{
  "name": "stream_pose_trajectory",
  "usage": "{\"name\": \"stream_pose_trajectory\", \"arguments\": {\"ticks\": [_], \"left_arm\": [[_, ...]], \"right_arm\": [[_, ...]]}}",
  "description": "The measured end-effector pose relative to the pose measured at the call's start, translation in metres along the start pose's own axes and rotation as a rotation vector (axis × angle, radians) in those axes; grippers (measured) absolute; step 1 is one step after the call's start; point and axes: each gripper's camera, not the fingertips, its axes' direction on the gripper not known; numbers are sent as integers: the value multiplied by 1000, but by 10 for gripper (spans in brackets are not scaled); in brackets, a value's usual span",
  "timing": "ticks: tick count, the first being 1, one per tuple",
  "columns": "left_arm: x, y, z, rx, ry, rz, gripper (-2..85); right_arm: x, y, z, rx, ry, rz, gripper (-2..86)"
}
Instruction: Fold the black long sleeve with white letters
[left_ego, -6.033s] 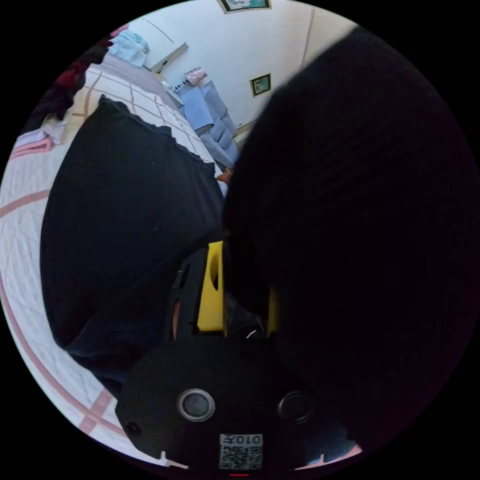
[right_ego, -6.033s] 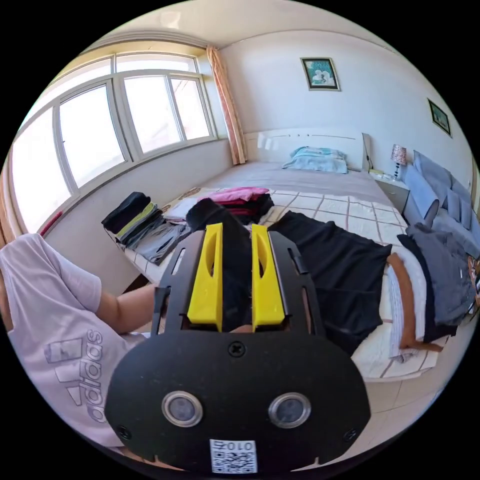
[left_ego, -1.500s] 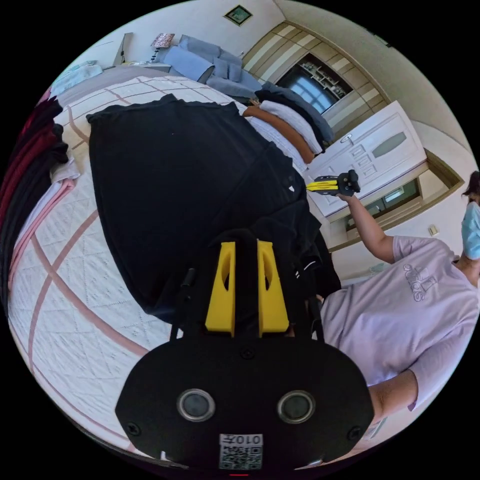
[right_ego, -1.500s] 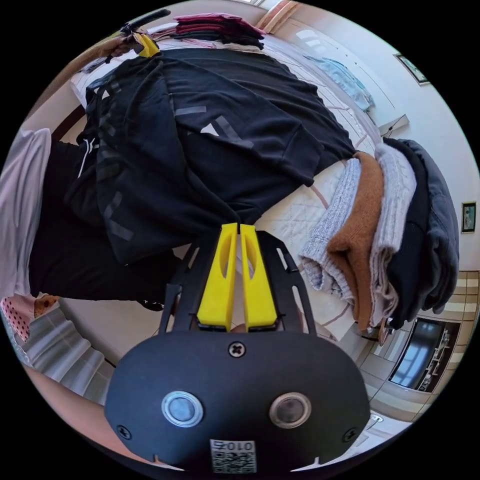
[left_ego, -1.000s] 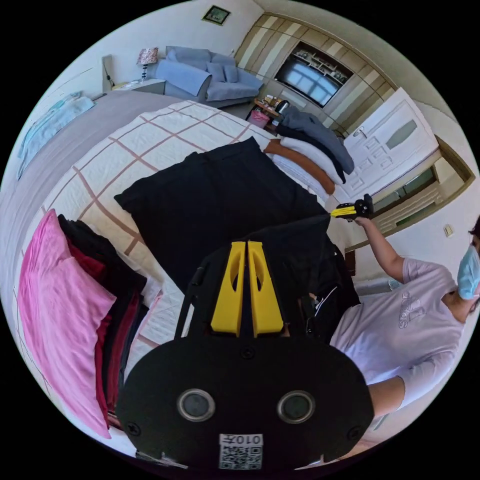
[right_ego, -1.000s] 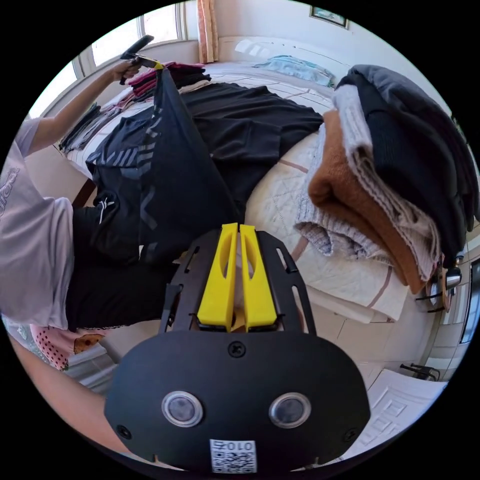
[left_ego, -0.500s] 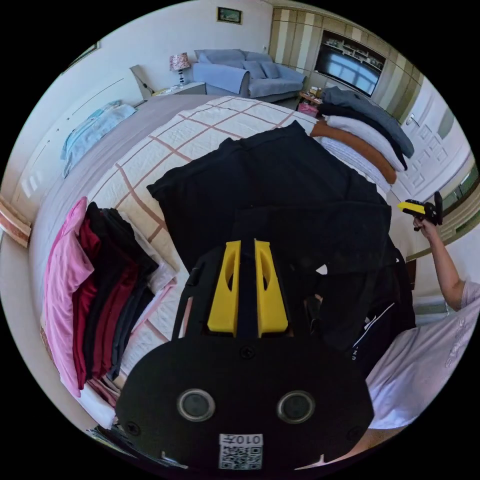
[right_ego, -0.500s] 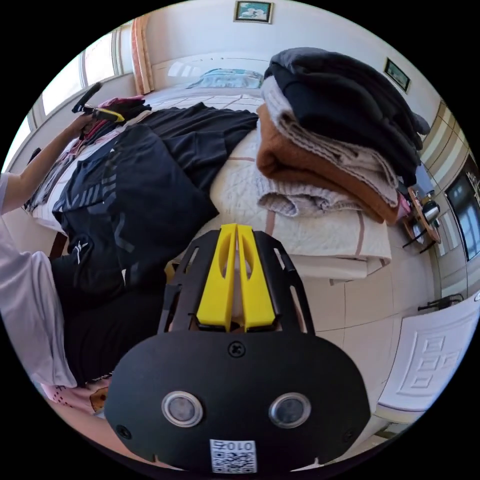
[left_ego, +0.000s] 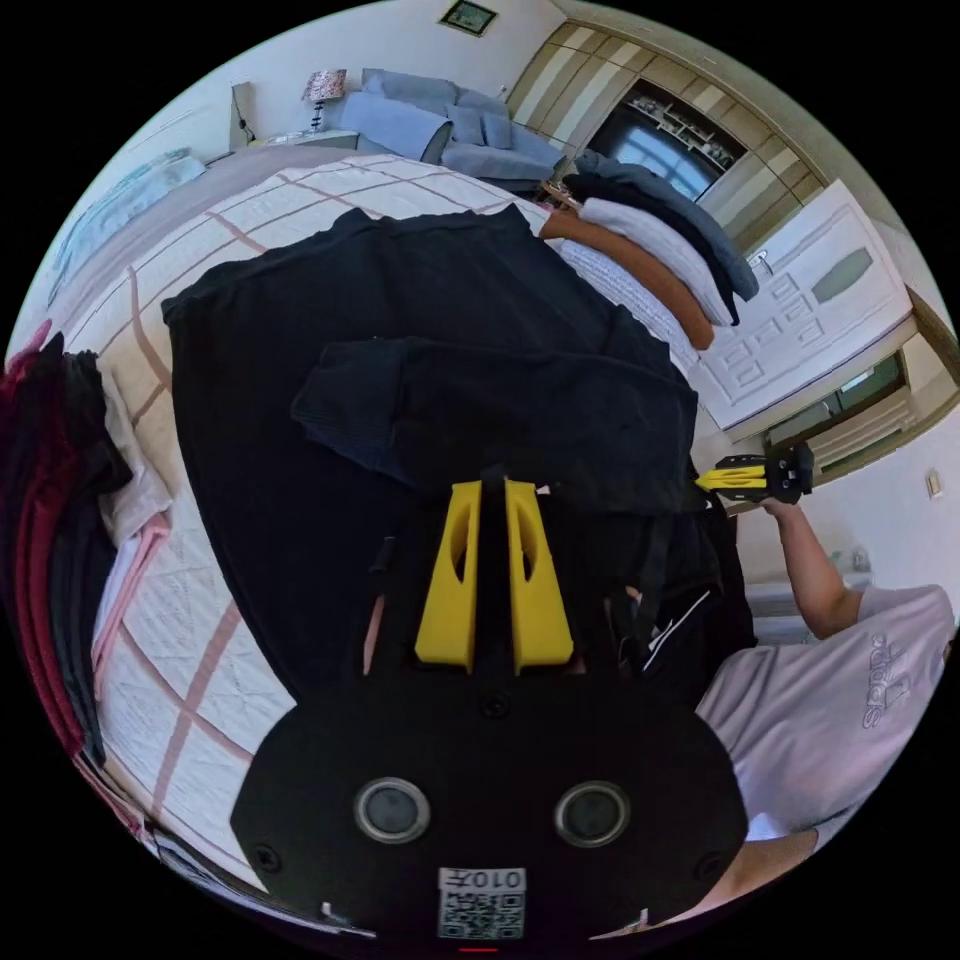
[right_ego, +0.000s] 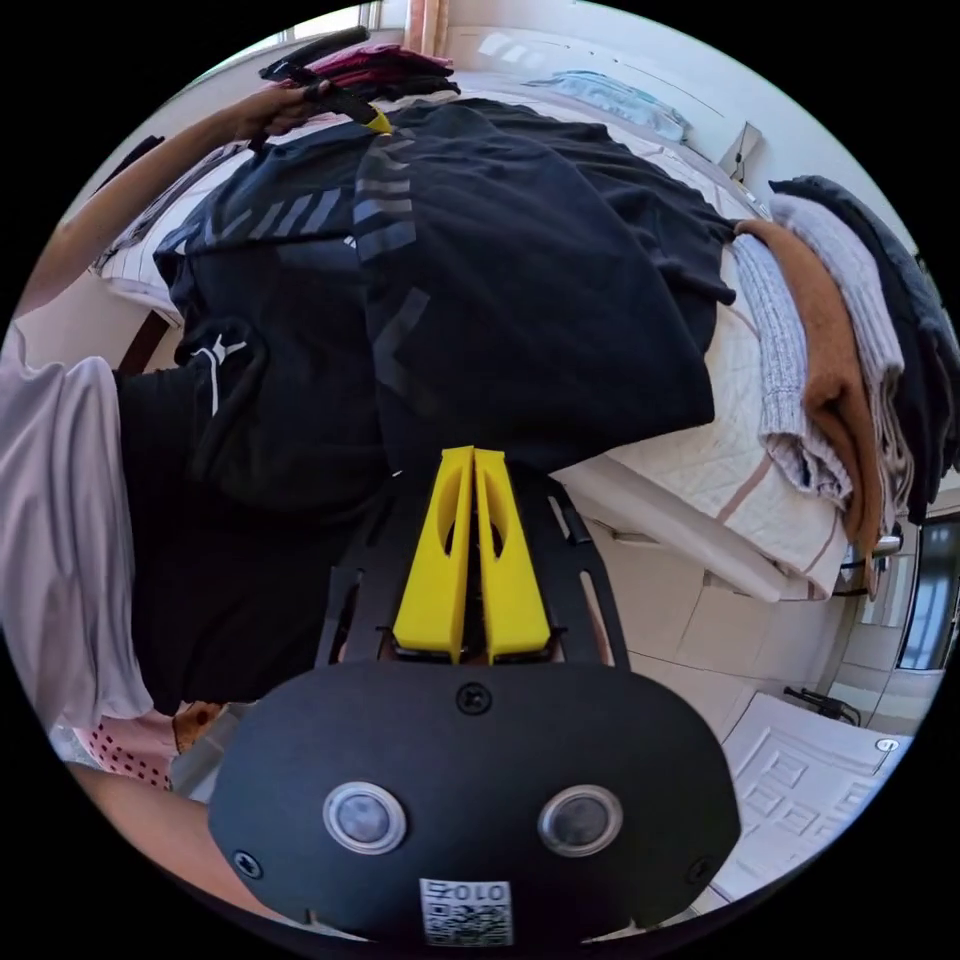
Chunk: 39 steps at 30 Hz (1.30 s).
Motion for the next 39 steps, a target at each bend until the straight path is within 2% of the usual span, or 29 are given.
{"name": "stream_pose_trajectory", "arguments": {"ticks": [2,7,8,11,14,16,19,21,24,27,29,30,32,35,39], "left_arm": [[3,13,-15,64,-129,-36,67],[-46,15,-8,101,-22,-315,117],[-53,14,-6,119,-59,-360,120],[-58,8,4,111,-114,-383,117],[-54,5,26,53,48,-335,88],[-35,9,18,114,75,-272,59],[0,15,-8,184,-64,-211,35],[7,23,-17,196,-174,-243,33],[3,38,-5,31,-243,-278,44],[62,72,-18,55,-386,-30,52],[132,114,-21,29,-487,292,57],[148,127,-21,27,-496,348,58],[201,176,-18,7,-459,514,62],[244,227,-4,-50,-306,577,64],[299,286,24,-120,-303,733,66]], "right_arm": [[-4,8,-12,43,-15,31,10],[-27,20,-39,118,-5,83,10],[-35,22,-46,138,7,92,10],[-55,31,-58,150,38,106,10],[-68,43,-59,119,57,121,10],[-70,51,-57,102,50,146,11],[-72,59,-58,96,32,192,13],[-77,57,-59,126,20,201,16],[-96,46,-63,196,-3,122,26],[-133,36,-68,252,-6,-76,64],[-154,32,-63,211,-21,-202,88],[-166,31,-59,174,-41,-282,97],[-182,31,-51,123,-45,-378,101],[-203,28,-30,39,-4,-485,104],[-215,11,-16,40,50,-487,99]]}}
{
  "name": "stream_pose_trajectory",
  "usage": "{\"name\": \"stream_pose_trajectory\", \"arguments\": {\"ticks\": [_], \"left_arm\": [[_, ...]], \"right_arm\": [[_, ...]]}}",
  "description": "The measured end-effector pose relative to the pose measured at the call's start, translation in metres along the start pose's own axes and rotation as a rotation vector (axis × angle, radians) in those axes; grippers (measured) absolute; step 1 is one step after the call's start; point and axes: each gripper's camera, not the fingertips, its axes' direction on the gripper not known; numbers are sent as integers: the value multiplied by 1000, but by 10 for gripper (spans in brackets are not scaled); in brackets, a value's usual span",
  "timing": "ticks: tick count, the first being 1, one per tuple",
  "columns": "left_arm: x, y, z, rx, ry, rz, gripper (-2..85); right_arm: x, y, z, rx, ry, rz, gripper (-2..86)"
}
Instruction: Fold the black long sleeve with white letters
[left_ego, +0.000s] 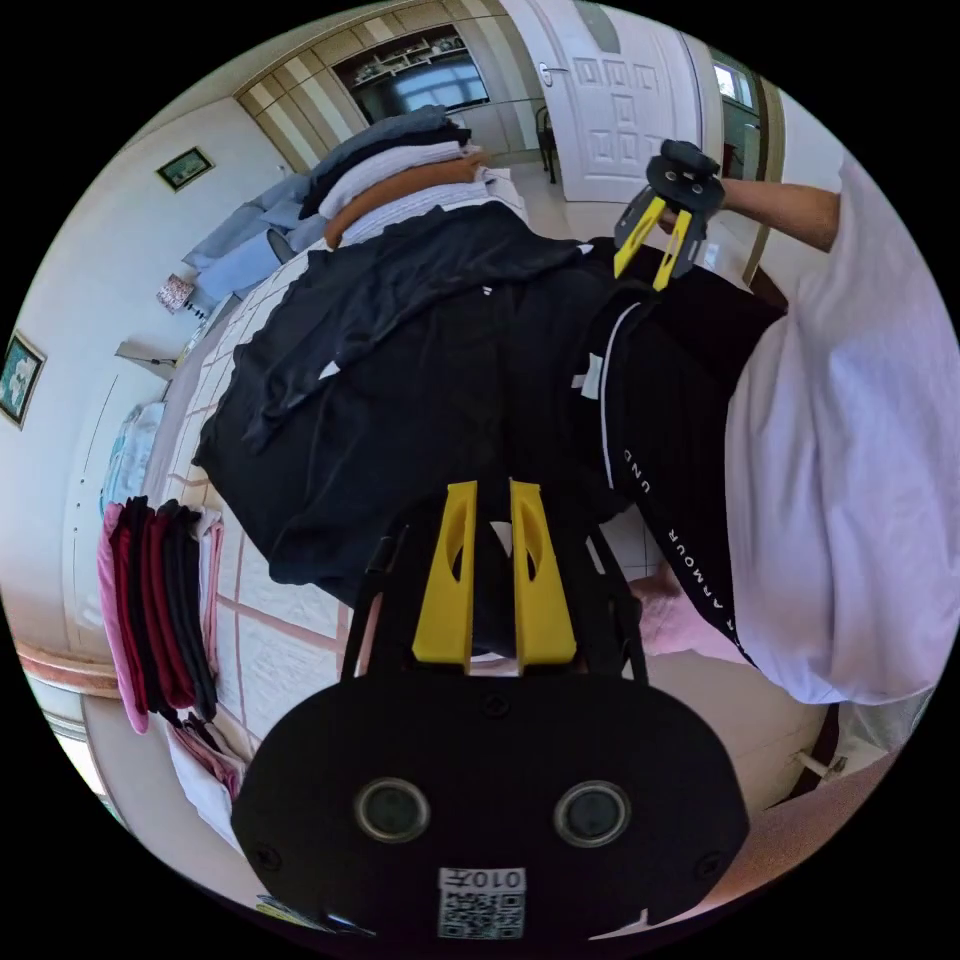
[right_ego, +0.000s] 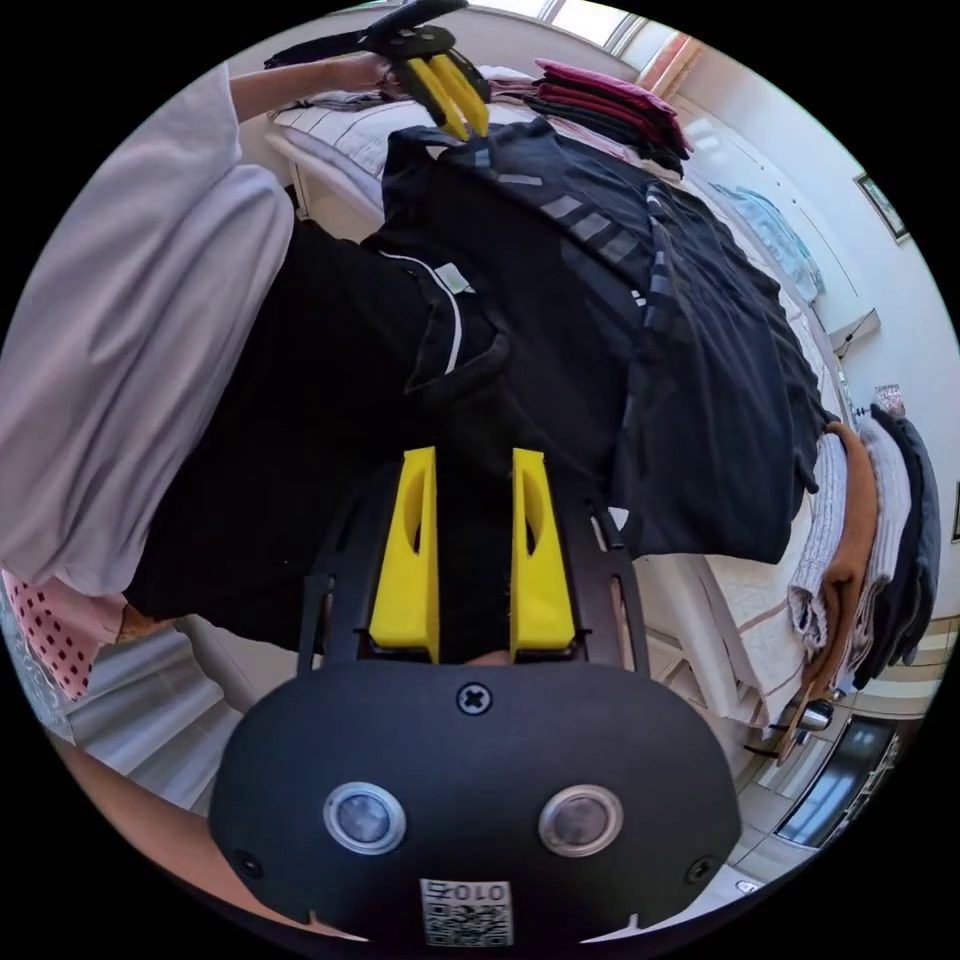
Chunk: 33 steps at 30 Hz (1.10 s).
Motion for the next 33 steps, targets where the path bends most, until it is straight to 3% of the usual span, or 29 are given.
{"name": "stream_pose_trajectory", "arguments": {"ticks": [4,8,13,19,25,27,31,33], "left_arm": [[61,9,27,-73,58,103,75],[99,16,43,-93,-209,154,91],[126,17,60,-97,-219,214,101],[136,14,68,-89,-293,168,101],[122,21,75,-105,-377,101,62],[110,22,69,-90,-333,67,42],[50,34,17,57,23,-62,15],[11,43,-21,159,101,-161,10]], "right_arm": [[0,-9,4,8,2,26,86],[2,-8,-3,26,-17,91,77],[-11,-11,-4,26,7,84,69],[-19,-27,-3,51,68,81,37],[14,-25,-43,146,-16,178,27],[25,-25,-59,164,-4,183,26],[41,-24,-80,131,31,160,25],[62,-19,-103,146,37,152,25]]}}
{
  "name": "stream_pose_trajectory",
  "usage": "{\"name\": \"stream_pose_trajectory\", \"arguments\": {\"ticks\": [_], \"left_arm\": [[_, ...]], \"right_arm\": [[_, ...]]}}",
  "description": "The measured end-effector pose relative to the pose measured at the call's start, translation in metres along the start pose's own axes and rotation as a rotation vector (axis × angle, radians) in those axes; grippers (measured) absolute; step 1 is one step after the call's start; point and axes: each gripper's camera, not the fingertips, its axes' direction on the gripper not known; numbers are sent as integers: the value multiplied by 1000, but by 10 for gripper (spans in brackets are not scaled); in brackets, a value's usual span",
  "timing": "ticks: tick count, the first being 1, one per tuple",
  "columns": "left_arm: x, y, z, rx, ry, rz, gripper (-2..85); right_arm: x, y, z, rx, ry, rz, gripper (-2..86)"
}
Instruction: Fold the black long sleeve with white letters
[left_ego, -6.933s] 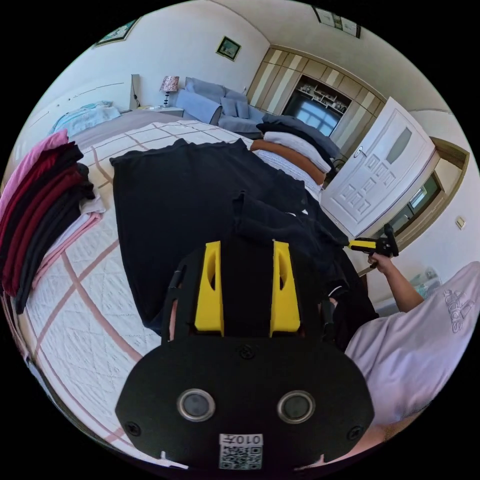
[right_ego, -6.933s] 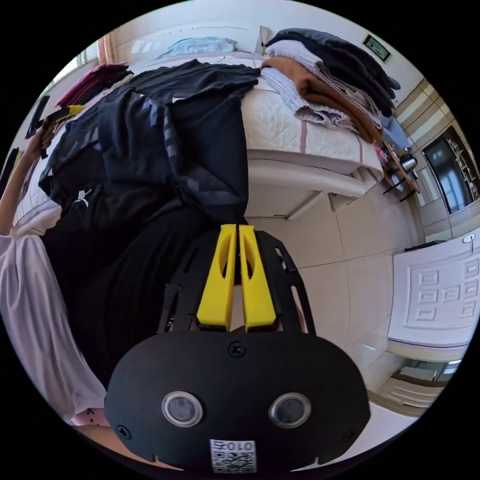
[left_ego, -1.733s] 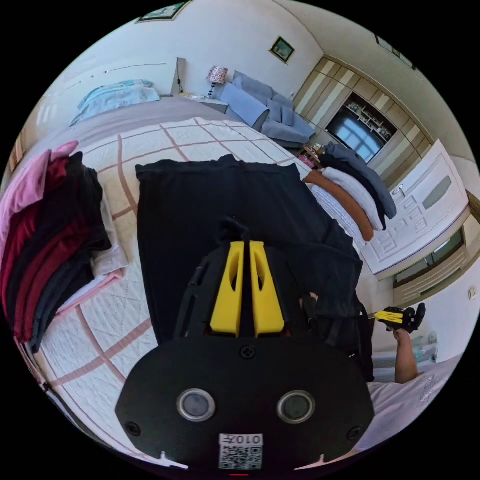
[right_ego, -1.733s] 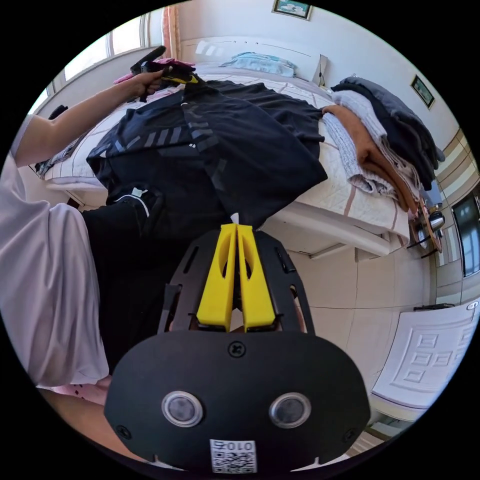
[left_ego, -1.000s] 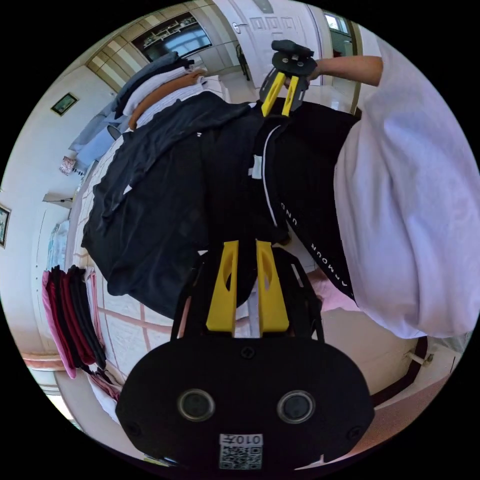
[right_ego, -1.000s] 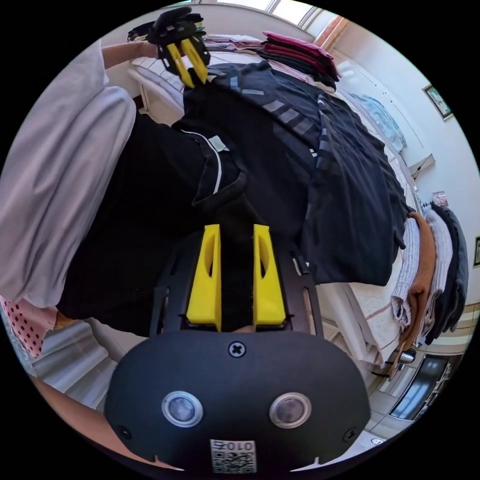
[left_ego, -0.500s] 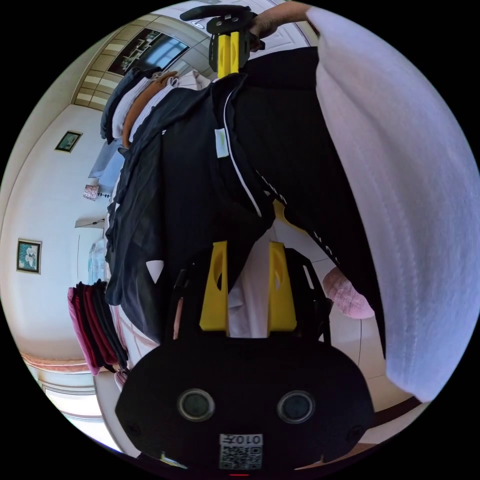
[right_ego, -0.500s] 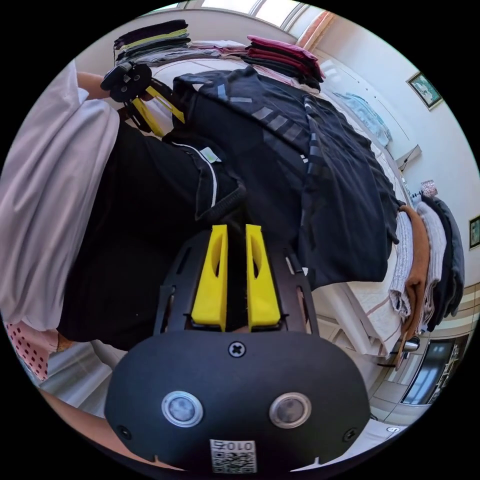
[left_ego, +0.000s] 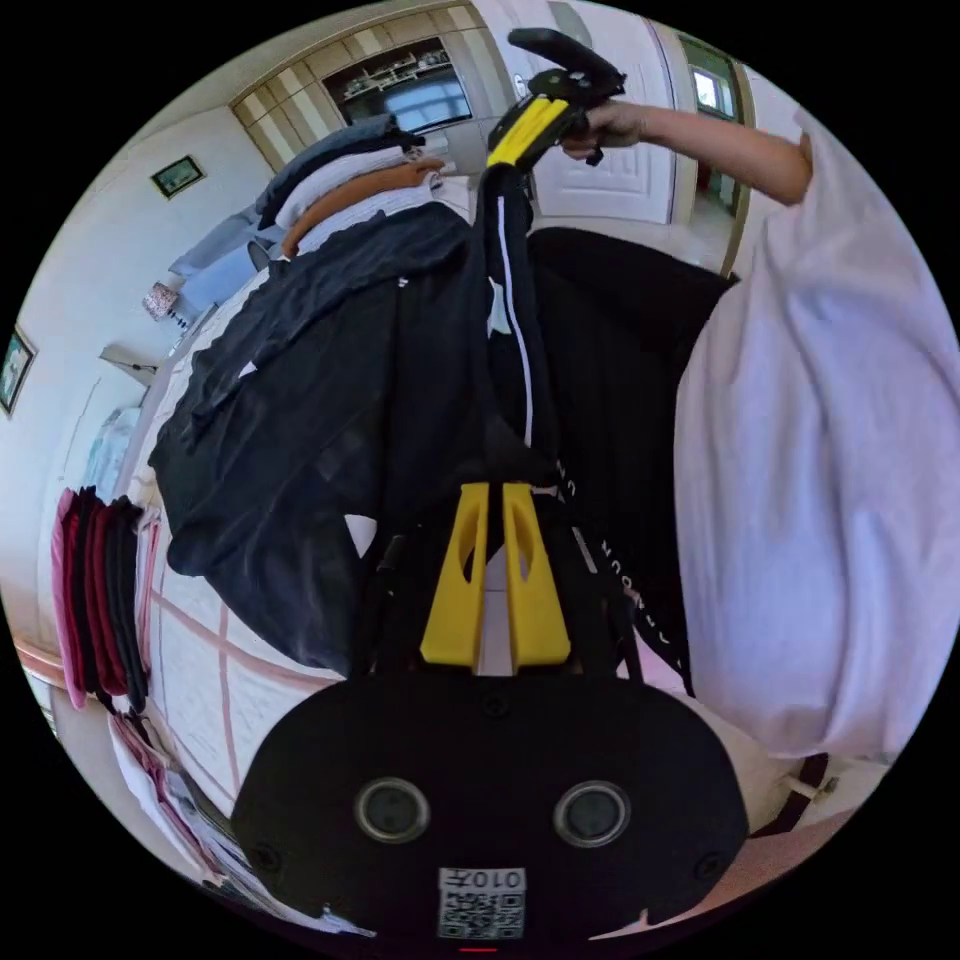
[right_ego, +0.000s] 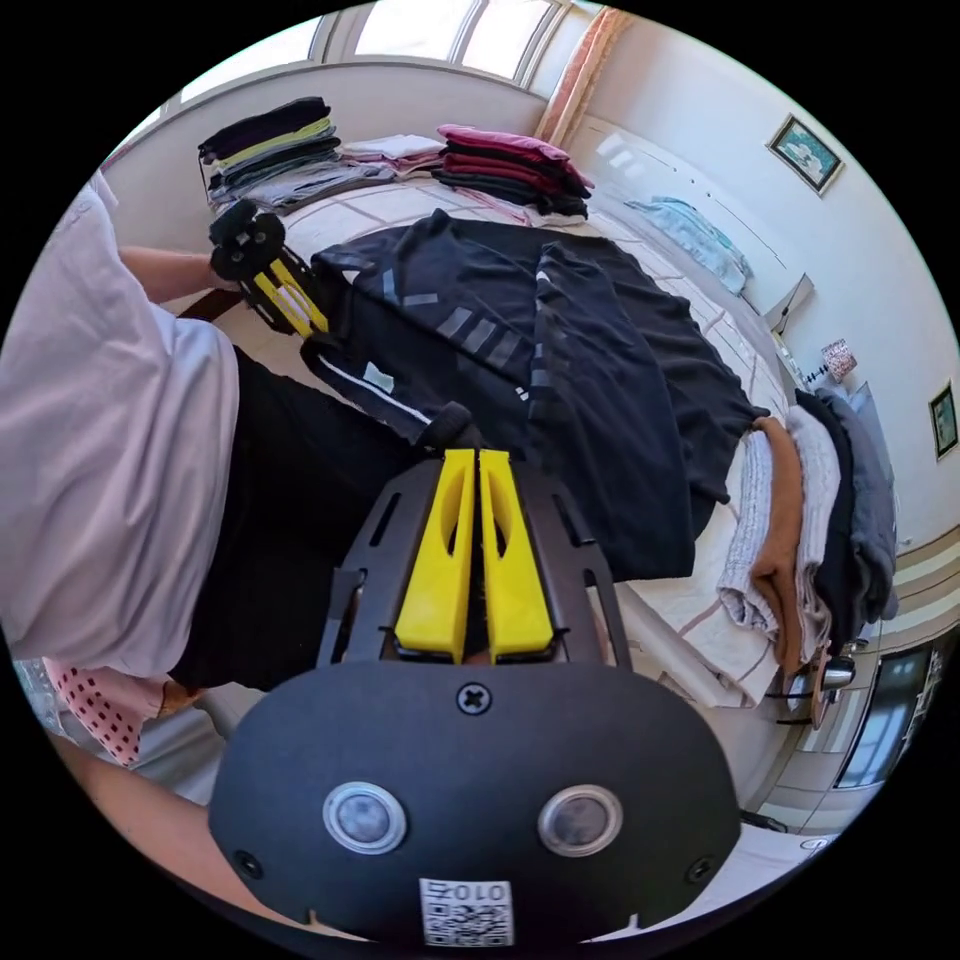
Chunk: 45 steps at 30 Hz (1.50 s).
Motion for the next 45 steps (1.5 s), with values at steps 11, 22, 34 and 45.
{"name": "stream_pose_trajectory", "arguments": {"ticks": [11,22,34,45], "left_arm": [[-314,-40,-5,-77,347,-418,15],[-356,32,-43,262,172,-743,79],[-327,28,-10,-30,43,-712,100],[-335,30,-23,21,1,-721,92]], "right_arm": [[197,-61,51,-11,-191,248,27],[244,28,50,183,-54,532,89],[152,68,97,-92,147,526,106],[297,176,40,211,-169,737,101]]}}
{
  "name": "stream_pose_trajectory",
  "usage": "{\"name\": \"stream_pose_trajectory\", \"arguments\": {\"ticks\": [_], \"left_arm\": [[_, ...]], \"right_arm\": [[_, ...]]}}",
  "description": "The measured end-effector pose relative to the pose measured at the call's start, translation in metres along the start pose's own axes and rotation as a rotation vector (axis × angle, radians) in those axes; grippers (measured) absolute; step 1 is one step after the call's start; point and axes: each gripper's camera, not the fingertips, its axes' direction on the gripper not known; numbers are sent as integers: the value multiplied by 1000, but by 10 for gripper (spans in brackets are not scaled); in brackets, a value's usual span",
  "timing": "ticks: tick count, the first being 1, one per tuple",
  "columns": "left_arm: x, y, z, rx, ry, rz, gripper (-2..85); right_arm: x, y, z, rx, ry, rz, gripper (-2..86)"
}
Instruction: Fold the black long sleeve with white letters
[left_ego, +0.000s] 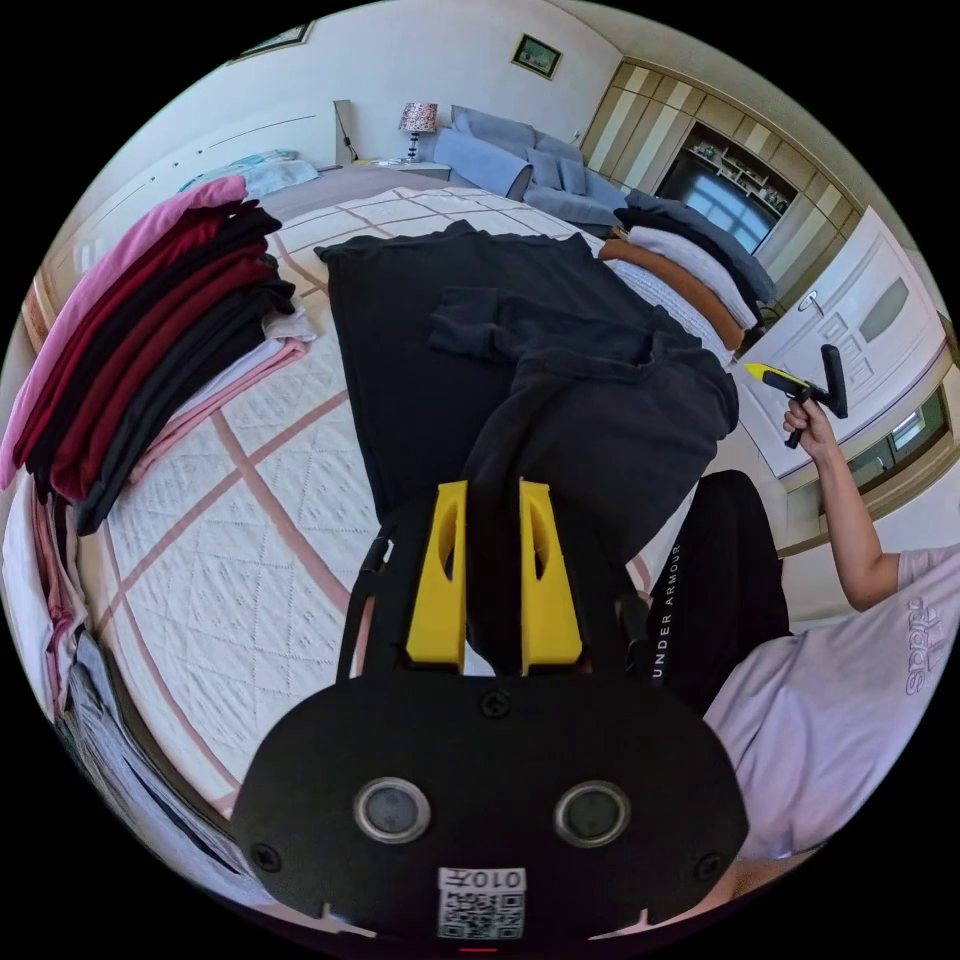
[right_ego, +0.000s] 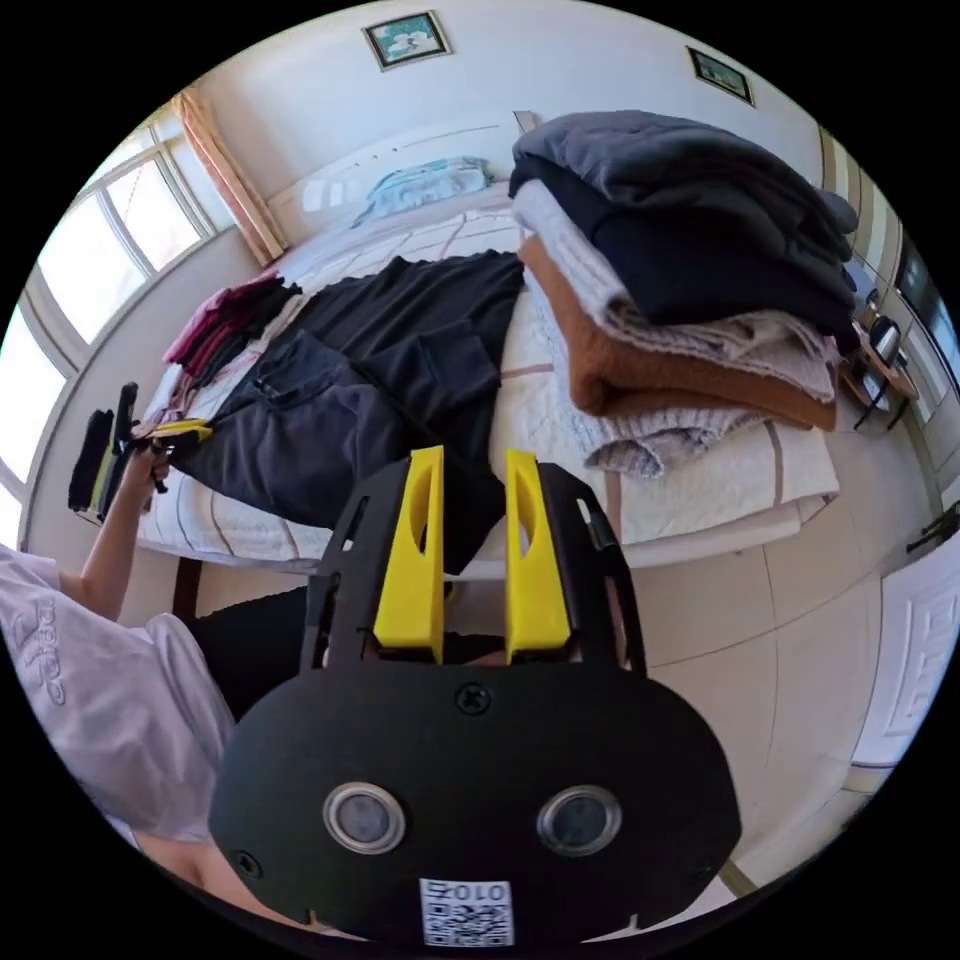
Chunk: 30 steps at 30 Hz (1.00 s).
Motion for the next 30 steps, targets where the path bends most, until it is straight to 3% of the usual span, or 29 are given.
{"name": "stream_pose_trajectory", "arguments": {"ticks": [2,5,8,13,20,26,30], "left_arm": [[0,-6,-21,76,-40,30,100],[-9,-25,-9,-7,-69,63,113],[-14,-34,14,-83,4,99,118],[-2,-36,32,-106,36,174,84],[-17,-30,34,-46,133,105,13],[-9,-31,33,-48,106,105,5],[-5,-32,32,-56,104,103,4]], "right_arm": [[-20,0,3,10,19,-99,120],[-33,-4,44,-113,145,-165,149],[-13,-2,73,-161,35,-81,154],[-13,0,74,-121,94,-62,70],[39,8,38,-116,-191,-84,48],[19,20,22,-10,-14,-133,60],[-16,19,50,-77,126,-230,67]]}}
